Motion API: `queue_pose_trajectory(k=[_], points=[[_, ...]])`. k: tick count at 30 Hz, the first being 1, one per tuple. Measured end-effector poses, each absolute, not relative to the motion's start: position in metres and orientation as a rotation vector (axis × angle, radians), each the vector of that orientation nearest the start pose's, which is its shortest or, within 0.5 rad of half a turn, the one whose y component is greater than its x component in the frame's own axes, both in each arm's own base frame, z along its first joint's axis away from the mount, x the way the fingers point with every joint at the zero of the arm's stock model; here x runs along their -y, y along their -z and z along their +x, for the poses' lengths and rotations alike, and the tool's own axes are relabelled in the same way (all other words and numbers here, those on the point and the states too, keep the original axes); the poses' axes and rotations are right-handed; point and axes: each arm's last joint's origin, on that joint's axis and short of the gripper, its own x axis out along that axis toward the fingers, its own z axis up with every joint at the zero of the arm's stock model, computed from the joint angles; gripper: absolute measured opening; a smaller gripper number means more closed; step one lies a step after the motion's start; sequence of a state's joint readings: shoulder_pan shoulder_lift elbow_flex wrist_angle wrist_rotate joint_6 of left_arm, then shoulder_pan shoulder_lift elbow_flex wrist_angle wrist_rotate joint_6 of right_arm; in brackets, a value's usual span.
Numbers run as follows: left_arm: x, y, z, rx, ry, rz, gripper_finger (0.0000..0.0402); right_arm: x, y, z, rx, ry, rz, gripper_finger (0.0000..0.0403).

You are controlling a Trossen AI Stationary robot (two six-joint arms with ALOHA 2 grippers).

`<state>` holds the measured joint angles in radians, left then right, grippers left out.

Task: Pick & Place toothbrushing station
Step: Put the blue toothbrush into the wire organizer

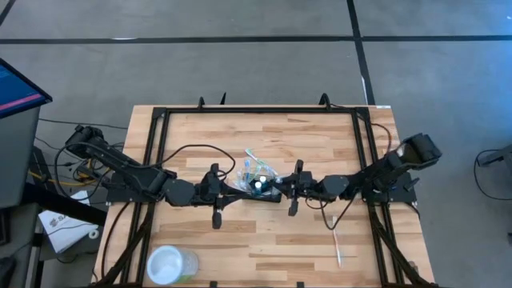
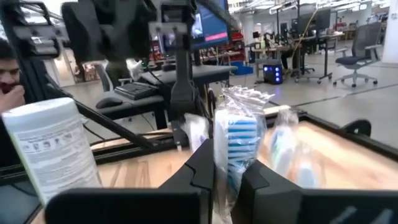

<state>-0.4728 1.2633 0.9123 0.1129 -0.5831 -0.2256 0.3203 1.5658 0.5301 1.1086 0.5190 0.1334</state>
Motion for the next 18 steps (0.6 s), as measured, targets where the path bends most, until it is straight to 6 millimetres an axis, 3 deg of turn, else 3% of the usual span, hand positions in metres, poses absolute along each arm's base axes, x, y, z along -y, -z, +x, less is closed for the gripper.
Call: queue_pose_trajectory(k=[4, 9, 18], points=[[0.113, -0.306, 0.257, -0.192, -0.132, -0.105, 0.0030, -0.079, -0.180, 0.284, 0.088, 0.177, 0.163, 0.0007], [0.113, -0.305, 0.257, -0.193, -0.132, -0.104, 0.0030, -0.079, -0.167, 0.288, 0.051, 0.178, 0.165, 0.0024], [0.113, -0.305, 0.257, -0.195, -0.131, -0.100, 0.0030, -0.082, -0.163, 0.288, 0.034, 0.173, 0.137, 0.0014]])
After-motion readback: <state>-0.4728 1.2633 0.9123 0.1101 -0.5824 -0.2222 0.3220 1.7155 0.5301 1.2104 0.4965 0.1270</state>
